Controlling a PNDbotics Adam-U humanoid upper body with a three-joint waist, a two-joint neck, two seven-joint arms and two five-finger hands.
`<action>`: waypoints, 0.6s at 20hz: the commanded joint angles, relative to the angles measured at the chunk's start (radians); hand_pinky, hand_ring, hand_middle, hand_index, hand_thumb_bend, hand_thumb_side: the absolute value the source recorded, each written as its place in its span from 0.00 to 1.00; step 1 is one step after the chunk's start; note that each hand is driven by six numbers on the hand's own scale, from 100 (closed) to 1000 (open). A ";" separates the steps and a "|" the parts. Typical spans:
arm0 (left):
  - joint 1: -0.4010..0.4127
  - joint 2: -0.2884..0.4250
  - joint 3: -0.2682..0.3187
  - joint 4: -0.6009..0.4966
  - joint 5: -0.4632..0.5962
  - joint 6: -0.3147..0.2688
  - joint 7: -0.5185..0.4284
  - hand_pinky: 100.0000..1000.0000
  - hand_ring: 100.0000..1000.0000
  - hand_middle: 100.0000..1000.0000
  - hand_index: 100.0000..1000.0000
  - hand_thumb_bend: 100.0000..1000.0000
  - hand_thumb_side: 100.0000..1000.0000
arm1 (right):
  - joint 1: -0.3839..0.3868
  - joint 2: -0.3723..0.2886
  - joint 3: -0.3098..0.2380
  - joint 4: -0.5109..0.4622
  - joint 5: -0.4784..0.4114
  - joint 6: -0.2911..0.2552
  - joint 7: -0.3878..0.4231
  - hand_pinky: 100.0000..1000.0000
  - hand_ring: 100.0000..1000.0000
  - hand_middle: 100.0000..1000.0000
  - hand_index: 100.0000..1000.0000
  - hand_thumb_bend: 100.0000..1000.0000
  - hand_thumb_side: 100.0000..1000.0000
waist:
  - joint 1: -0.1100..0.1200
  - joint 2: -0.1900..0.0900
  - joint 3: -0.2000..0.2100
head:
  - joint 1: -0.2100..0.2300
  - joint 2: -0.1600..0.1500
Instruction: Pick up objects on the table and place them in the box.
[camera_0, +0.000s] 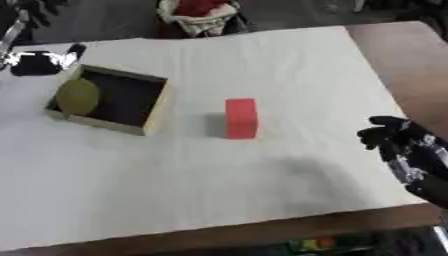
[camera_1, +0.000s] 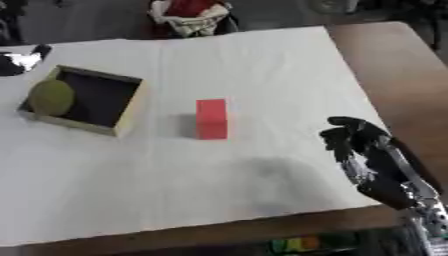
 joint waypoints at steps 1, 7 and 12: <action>-0.058 0.016 -0.037 -0.050 0.018 -0.025 -0.049 0.62 0.61 0.67 0.87 0.44 0.34 | -0.011 -0.013 0.002 -0.010 -0.004 -0.002 0.005 0.74 0.74 0.46 0.82 0.00 0.41 | 0.001 -0.016 -0.004 | 0.003 0.005; -0.193 -0.073 -0.162 0.039 -0.044 -0.131 -0.179 0.66 0.63 0.69 0.90 0.44 0.43 | -0.013 -0.010 0.008 -0.009 -0.009 -0.002 0.012 0.74 0.74 0.46 0.82 0.00 0.41 | -0.002 -0.016 -0.020 | 0.013 0.005; -0.280 -0.196 -0.221 0.170 -0.096 -0.224 -0.278 0.69 0.66 0.71 0.91 0.53 0.56 | -0.015 -0.006 0.015 -0.008 -0.012 -0.002 0.020 0.74 0.75 0.46 0.82 0.00 0.41 | -0.005 -0.015 -0.032 | 0.028 0.005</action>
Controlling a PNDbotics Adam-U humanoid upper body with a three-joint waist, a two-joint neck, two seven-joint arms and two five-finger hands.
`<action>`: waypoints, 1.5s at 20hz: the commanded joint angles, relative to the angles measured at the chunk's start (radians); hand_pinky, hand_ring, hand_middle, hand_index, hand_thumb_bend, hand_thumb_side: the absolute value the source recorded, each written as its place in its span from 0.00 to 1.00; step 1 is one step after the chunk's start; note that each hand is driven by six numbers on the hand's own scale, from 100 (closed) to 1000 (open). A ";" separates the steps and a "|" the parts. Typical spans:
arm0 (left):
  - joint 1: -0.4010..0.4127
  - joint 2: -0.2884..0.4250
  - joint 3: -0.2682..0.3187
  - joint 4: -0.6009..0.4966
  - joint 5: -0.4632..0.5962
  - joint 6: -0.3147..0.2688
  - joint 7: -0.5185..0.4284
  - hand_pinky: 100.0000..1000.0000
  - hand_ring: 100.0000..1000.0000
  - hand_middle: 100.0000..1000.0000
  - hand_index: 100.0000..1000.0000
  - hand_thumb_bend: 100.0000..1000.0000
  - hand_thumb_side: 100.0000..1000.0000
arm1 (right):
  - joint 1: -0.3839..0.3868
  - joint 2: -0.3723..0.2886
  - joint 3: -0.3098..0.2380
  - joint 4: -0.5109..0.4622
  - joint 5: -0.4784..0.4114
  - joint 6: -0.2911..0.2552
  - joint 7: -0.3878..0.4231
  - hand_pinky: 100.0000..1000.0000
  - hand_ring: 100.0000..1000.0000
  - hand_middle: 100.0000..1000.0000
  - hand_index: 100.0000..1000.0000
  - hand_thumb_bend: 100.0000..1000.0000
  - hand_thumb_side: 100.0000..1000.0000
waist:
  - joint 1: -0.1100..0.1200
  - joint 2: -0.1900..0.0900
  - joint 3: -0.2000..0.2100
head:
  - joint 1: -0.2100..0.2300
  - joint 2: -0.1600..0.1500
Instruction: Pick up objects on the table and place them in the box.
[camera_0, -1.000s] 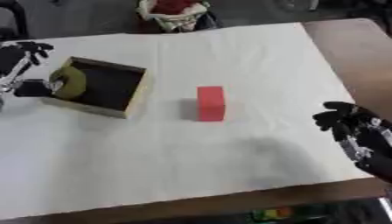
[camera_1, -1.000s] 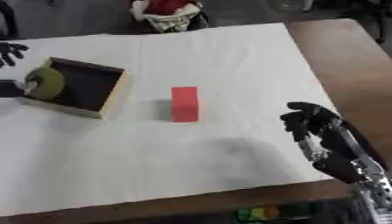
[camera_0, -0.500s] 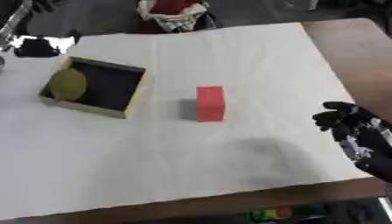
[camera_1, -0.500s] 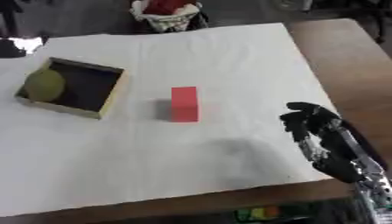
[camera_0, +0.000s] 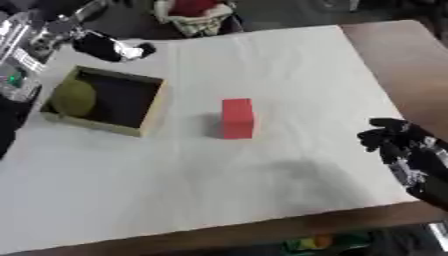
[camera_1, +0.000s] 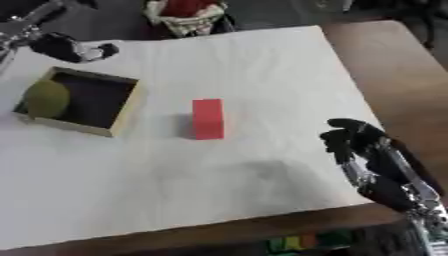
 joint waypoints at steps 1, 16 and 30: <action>-0.052 -0.056 -0.023 0.069 -0.037 -0.051 -0.058 0.69 0.66 0.71 0.92 0.53 0.57 | -0.015 -0.006 0.004 -0.008 -0.006 -0.002 0.008 0.74 0.75 0.46 0.82 0.00 0.41 | -0.005 -0.015 -0.005 | 0.010 0.005; -0.107 -0.234 -0.069 0.249 -0.165 -0.168 -0.136 0.71 0.67 0.73 0.91 0.62 0.77 | -0.020 0.001 0.019 -0.006 -0.014 -0.001 0.027 0.74 0.75 0.46 0.82 0.00 0.41 | -0.005 -0.011 -0.034 | 0.009 0.005; -0.074 -0.274 -0.077 0.290 -0.310 -0.183 -0.106 0.72 0.67 0.72 0.90 0.52 0.70 | -0.021 0.003 0.018 -0.005 -0.015 0.001 0.028 0.74 0.75 0.45 0.82 0.00 0.41 | -0.004 -0.011 -0.037 | 0.003 0.005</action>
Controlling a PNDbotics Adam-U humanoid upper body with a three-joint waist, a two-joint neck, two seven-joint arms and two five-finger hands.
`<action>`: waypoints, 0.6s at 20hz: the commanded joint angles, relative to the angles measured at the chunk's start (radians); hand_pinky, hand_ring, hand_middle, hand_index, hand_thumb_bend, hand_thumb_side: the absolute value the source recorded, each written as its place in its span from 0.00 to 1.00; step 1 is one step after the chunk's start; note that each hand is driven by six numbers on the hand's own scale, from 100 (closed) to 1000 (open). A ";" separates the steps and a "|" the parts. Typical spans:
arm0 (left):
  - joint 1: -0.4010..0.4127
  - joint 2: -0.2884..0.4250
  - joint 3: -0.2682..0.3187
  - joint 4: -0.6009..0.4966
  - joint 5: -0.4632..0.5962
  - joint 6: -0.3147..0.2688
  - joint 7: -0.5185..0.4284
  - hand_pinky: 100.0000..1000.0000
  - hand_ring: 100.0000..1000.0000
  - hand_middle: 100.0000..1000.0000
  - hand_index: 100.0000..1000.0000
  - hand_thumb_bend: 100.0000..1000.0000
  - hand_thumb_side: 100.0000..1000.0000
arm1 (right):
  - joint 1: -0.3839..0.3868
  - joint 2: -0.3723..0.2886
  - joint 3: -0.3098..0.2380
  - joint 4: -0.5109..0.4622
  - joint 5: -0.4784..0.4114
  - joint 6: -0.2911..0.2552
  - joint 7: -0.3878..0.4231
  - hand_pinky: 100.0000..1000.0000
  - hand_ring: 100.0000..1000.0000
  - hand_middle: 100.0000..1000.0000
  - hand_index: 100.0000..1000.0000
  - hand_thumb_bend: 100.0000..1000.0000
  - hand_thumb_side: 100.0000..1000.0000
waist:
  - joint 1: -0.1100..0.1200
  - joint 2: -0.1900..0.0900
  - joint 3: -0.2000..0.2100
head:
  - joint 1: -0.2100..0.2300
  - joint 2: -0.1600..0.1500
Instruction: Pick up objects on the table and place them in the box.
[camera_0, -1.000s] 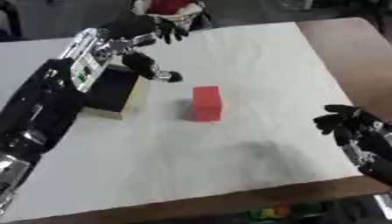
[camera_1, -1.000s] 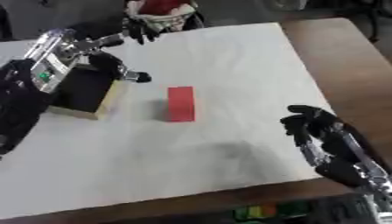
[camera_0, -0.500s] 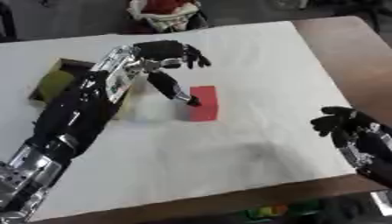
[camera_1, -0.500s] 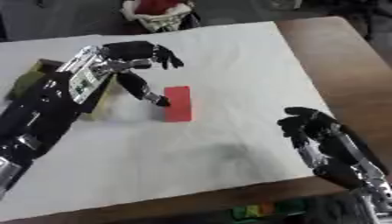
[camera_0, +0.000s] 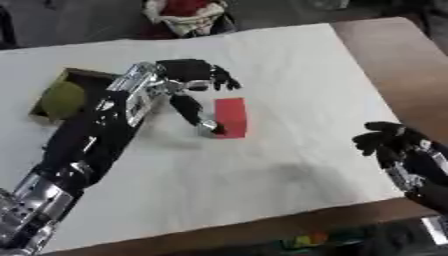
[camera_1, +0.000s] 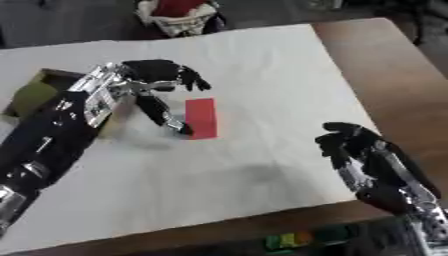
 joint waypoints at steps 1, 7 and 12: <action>-0.011 0.001 -0.001 0.005 -0.034 -0.005 0.017 0.71 0.65 0.71 0.88 0.49 0.70 | -0.012 -0.007 0.000 -0.010 -0.005 -0.002 0.003 0.74 0.75 0.45 0.81 0.00 0.41 | -0.004 -0.013 -0.001 | -0.001 0.005; -0.002 0.003 0.000 0.006 -0.041 -0.008 0.035 0.65 0.55 0.53 0.72 0.26 0.40 | -0.013 -0.006 0.000 -0.010 -0.004 -0.003 0.005 0.74 0.75 0.45 0.81 0.00 0.41 | -0.004 -0.013 0.002 | -0.005 0.005; -0.003 0.034 0.001 -0.055 0.048 0.014 0.063 0.58 0.50 0.47 0.66 0.04 0.15 | -0.013 -0.007 -0.002 -0.009 -0.005 -0.003 0.002 0.74 0.75 0.46 0.81 0.00 0.41 | -0.005 -0.013 0.006 | -0.009 0.005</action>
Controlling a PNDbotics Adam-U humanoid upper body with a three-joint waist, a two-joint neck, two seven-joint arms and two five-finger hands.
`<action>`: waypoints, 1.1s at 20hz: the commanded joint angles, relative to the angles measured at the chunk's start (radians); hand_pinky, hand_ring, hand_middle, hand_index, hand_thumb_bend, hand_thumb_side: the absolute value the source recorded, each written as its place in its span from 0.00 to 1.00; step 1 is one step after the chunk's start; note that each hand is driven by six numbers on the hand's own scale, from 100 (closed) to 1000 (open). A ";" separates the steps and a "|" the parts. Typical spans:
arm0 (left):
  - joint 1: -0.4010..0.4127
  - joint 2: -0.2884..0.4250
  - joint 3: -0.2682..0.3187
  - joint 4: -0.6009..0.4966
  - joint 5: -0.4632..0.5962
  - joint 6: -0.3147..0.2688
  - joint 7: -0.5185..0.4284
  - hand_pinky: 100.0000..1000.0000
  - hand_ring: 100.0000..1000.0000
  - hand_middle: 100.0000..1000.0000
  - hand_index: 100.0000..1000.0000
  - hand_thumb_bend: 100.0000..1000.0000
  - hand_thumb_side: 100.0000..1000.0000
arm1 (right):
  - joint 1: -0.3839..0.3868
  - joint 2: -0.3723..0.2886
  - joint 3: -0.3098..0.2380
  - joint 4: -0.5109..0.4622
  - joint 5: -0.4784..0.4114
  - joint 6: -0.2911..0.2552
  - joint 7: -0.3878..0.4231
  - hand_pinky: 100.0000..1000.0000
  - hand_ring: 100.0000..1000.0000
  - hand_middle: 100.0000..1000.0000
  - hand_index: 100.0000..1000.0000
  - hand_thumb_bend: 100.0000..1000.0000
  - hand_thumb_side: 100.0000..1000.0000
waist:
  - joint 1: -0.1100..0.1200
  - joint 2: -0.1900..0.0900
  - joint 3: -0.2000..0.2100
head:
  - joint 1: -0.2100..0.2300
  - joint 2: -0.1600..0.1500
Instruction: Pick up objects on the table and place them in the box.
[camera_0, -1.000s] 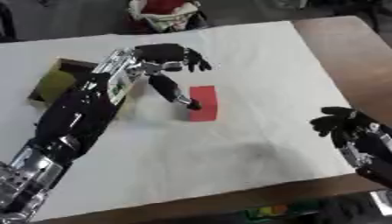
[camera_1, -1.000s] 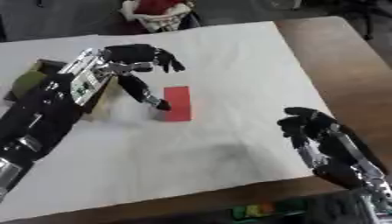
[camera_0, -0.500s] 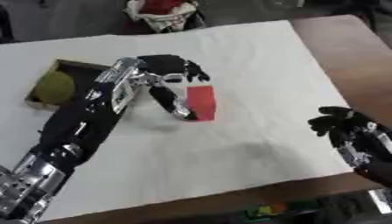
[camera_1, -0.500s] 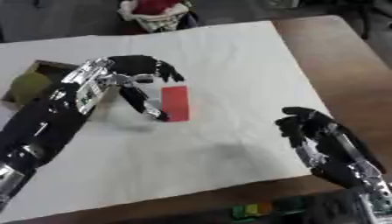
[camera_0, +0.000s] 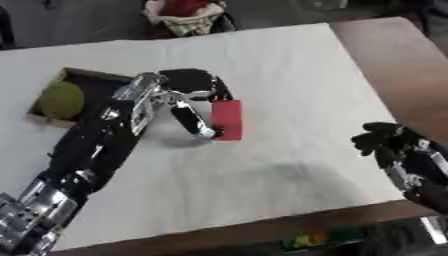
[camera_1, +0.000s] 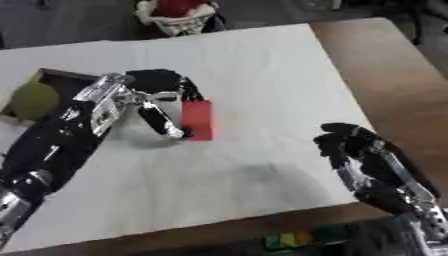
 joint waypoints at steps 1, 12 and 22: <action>-0.018 0.053 0.006 -0.072 0.078 0.021 0.019 0.57 0.50 0.46 0.66 0.02 0.13 | -0.012 -0.007 -0.002 -0.010 -0.004 -0.001 -0.002 0.74 0.75 0.46 0.81 0.00 0.41 | -0.005 -0.013 0.003 | -0.004 0.005; 0.056 0.276 0.108 -0.270 0.282 0.207 0.025 0.56 0.50 0.47 0.67 0.03 0.08 | -0.010 -0.012 -0.014 -0.009 0.001 -0.003 -0.013 0.74 0.75 0.45 0.81 0.00 0.41 | -0.002 -0.011 0.024 | -0.024 0.005; 0.151 0.339 0.201 -0.145 0.166 0.275 0.063 0.63 0.55 0.54 0.73 0.13 0.09 | -0.008 -0.011 -0.020 -0.009 0.004 -0.002 -0.019 0.74 0.75 0.45 0.81 0.00 0.41 | -0.003 -0.009 0.035 | -0.037 0.005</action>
